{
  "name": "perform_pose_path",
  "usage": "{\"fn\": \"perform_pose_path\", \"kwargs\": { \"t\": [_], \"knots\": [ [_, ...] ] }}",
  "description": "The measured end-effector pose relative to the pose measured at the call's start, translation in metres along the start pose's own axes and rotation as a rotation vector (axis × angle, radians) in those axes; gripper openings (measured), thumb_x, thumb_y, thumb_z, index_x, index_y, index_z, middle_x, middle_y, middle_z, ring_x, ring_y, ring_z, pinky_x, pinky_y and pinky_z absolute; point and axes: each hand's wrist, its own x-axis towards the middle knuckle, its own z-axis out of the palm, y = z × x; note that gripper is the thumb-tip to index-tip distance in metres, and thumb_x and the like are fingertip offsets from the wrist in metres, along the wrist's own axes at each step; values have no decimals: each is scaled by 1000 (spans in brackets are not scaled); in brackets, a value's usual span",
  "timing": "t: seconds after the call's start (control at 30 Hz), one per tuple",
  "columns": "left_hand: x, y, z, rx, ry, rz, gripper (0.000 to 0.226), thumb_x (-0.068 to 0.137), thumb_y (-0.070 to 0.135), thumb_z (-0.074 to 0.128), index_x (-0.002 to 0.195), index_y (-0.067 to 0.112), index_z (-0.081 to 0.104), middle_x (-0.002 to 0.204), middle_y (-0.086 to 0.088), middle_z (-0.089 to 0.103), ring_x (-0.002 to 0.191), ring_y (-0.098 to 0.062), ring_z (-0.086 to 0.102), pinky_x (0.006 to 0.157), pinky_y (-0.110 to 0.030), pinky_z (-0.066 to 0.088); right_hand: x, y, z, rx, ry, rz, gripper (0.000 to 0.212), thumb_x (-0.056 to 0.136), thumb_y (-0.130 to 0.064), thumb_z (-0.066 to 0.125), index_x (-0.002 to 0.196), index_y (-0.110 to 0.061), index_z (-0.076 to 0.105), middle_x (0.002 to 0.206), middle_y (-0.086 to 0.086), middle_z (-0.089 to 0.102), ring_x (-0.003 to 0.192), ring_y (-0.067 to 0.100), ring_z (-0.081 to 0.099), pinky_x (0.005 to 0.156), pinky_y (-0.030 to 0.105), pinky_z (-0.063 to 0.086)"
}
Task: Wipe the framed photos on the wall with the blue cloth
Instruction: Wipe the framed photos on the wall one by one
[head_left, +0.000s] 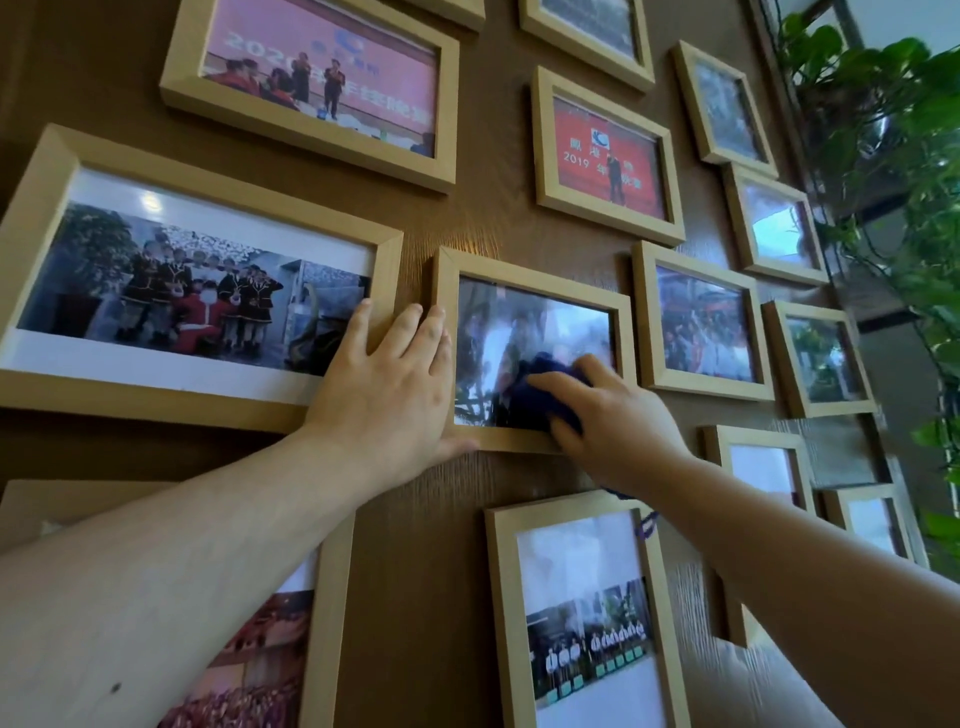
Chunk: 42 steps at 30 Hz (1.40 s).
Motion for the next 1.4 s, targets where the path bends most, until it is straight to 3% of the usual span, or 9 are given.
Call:
{"fn": "perform_pose_path", "kwargs": {
  "t": [0.1,0.27,0.5,0.6,0.73,0.97,1.1,1.27,1.4],
  "knots": [
    [0,1,-1,-25,5,-16,103,76,80,19,147,5,12,160,-14,12,146,-28,9,115,-60,13,10,-30,-1,34,1,-174,44,87,-34,55,130,-33,43,106,7,52,71,12,40,53,25,40],
    [0,2,-3,-18,-1,-17,105,76,82,19,146,4,13,160,-15,12,146,-28,10,115,-60,14,6,-17,-7,25,-45,-193,43,88,-37,47,131,-32,45,107,6,51,71,13,44,53,26,38],
    [-11,15,-6,-94,5,10,81,88,62,28,148,14,4,160,-15,0,146,-31,0,115,-61,9,-50,48,-10,-41,-41,192,42,85,-33,56,126,-33,45,108,5,52,71,18,50,55,28,38],
    [-34,41,-1,-159,106,202,66,93,49,32,147,13,21,158,-17,18,146,-32,13,114,-62,16,-93,49,-4,75,21,379,43,85,-26,59,127,-29,49,105,6,53,71,26,55,56,29,38],
    [-60,72,8,-191,65,389,78,88,60,38,143,5,32,152,-18,33,141,-32,28,113,-57,25,-141,23,11,180,13,464,42,87,-32,55,128,-29,47,105,1,51,69,15,49,53,29,43],
    [-71,80,27,-209,-136,313,98,77,75,43,148,12,20,156,-13,26,143,-29,22,116,-49,18,-149,-12,32,272,-10,589,42,88,-34,54,130,-30,48,105,-3,48,71,17,52,54,33,49],
    [-73,83,31,-207,-153,313,96,77,73,43,147,13,21,155,-11,28,143,-30,23,117,-53,18,-143,-40,36,390,16,552,43,87,-37,52,128,-32,46,105,-6,44,75,9,49,54,22,43],
    [-72,87,35,-224,-125,316,91,79,63,52,148,16,16,157,-9,25,144,-29,18,117,-55,14,-142,-80,37,350,-68,272,48,84,-39,50,130,-32,42,110,-2,46,68,10,48,51,21,44],
    [-72,87,34,-215,-119,315,95,78,70,48,148,13,16,157,-11,23,143,-30,17,116,-56,13,-164,-47,39,211,-92,294,43,83,-33,59,125,-28,51,107,1,52,63,11,45,48,12,26]
  ]
}}
